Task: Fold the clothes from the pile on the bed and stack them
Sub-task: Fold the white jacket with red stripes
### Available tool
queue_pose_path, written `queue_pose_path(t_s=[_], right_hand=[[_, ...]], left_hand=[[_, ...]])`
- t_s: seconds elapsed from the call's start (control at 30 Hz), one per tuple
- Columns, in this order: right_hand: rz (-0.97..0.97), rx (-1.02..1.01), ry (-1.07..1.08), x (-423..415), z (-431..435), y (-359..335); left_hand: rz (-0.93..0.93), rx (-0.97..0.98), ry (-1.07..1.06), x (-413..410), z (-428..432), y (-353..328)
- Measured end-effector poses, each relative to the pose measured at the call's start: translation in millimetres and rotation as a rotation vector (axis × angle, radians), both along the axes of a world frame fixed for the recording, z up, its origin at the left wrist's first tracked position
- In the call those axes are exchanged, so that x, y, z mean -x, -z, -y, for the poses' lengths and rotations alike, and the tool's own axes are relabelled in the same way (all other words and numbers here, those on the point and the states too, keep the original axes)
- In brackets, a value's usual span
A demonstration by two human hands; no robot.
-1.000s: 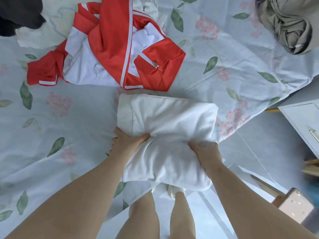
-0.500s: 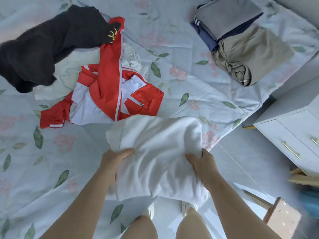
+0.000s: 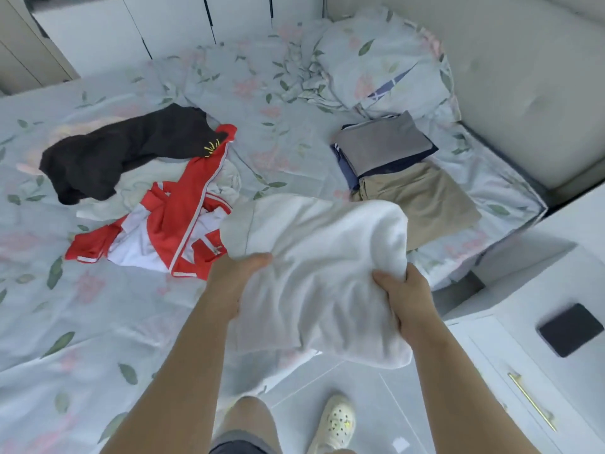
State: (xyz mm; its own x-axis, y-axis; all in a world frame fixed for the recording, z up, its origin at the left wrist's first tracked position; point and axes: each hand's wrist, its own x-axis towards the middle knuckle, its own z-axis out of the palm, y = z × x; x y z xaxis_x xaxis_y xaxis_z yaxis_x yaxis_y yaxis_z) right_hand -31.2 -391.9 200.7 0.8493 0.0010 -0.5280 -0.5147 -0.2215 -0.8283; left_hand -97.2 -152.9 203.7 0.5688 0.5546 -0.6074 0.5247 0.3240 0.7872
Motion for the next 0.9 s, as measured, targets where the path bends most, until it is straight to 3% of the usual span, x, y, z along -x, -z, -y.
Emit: queue_pose_path(t_s=[0.9], right_hand=[[0.091, 0.219, -0.167, -309, 139, -4]], left_hand=[[-0.024, 0.027, -0.122, -280, 156, 14]])
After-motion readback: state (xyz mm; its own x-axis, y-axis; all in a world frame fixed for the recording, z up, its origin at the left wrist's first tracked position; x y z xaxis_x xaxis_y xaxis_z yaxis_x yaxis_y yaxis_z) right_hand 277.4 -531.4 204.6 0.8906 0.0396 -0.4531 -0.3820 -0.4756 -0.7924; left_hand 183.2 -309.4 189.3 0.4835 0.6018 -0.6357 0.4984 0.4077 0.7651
